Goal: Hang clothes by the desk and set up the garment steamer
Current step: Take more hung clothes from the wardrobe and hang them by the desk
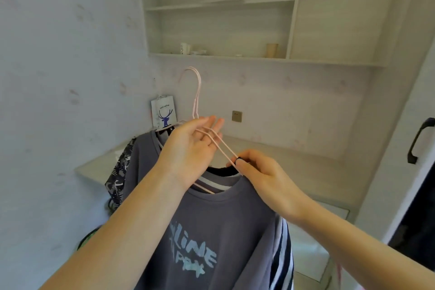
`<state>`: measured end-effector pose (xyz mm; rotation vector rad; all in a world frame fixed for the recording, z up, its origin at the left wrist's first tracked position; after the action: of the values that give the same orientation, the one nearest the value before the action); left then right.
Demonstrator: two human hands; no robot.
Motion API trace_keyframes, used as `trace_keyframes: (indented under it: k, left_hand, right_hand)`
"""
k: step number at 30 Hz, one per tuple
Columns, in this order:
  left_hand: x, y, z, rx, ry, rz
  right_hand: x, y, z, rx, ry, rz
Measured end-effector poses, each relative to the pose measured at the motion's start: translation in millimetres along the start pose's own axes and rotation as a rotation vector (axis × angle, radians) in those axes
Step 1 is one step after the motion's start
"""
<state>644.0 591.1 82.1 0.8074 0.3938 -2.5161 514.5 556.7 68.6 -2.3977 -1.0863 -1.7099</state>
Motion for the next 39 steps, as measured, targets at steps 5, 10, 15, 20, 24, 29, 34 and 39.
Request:
trace_keyframes:
  k: [5,10,15,20,24,29,34,39]
  left_hand:
    - [-31,31,-39,-0.04,0.025,0.022]
    - [-43,58,-70,-0.084,0.132,0.046]
    - [-50,80,-91,-0.116,0.223,0.06]
    - [-61,112,-102,-0.09,0.346,0.098]
    - [-68,143,-109,-0.092,0.394,0.079]
    - [-84,182,-104,-0.043,0.759,0.164]
    - [-162,212,-136,-0.437,0.982,0.712]
    - [-169,265,-160,-0.436,1.439,0.756]
  right_hand:
    - [2,39,54,0.079,-0.106,0.003]
    - [10,70,101,0.104,-0.273,-0.039]
    - [-6,95,143,0.132,-0.464,-0.111]
    - [-29,135,154,0.088,-0.37,-0.089]
    - [-51,176,152,0.075,-0.316,-0.074]
    - [-73,230,150,0.129,-0.209,-0.086]
    - [-99,280,146,0.196,-0.102,-0.086]
    - [-124,326,150,0.276,-0.032,-0.112]
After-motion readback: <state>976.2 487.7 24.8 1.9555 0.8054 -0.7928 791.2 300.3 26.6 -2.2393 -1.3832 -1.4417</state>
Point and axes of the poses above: each hand's wrist, its own y-axis towards the middle knuckle, its own z-axis out of the palm, x = y × z, the point moved 9 cm from there along y, towards the middle knuckle, and after that the axes turned 11 degrees about -x, right-handed, at the moved point
